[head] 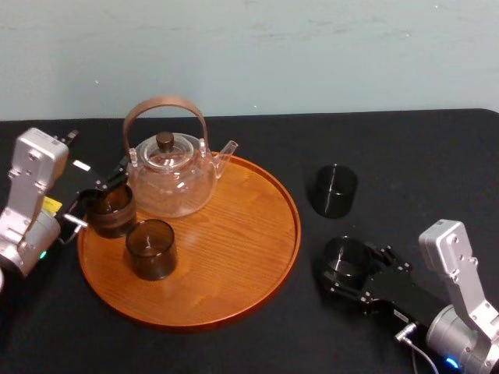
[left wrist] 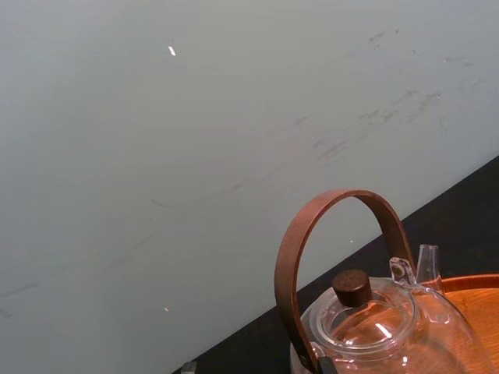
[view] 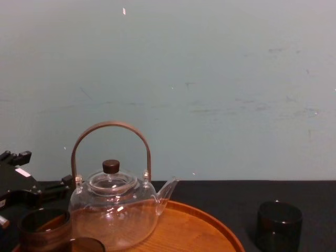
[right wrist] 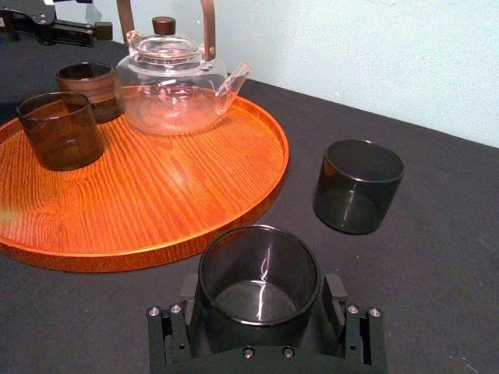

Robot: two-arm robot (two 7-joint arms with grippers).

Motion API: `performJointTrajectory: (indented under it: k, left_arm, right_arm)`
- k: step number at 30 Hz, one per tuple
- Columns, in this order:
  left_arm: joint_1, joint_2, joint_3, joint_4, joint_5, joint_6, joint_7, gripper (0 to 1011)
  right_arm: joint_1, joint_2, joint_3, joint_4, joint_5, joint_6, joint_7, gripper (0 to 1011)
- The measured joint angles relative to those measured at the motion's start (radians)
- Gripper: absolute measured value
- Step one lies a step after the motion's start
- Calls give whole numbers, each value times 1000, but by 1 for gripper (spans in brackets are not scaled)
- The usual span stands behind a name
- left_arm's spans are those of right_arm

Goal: Pick up the glass from the table and place it on the tray.

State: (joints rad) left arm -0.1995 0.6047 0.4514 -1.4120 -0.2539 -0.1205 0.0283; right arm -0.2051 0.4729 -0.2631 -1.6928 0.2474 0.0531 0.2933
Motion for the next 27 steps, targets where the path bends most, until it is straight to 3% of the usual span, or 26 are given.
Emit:
performJointTrajectory:
  k: [13, 23, 27]
  left_arm:
    - [0, 0, 0, 0, 0, 0, 0, 1001]
    - [0, 0, 0, 0, 0, 0, 0, 1001]
    - [0, 0, 0, 0, 0, 0, 0, 1001]
  right_arm:
    - [62, -46, -11, 74, -16, -18, 42, 1002]
    - [58, -42, -11, 69, -16, -18, 41, 1002]
    - [57, -42, -11, 68, -16, -17, 40, 920]
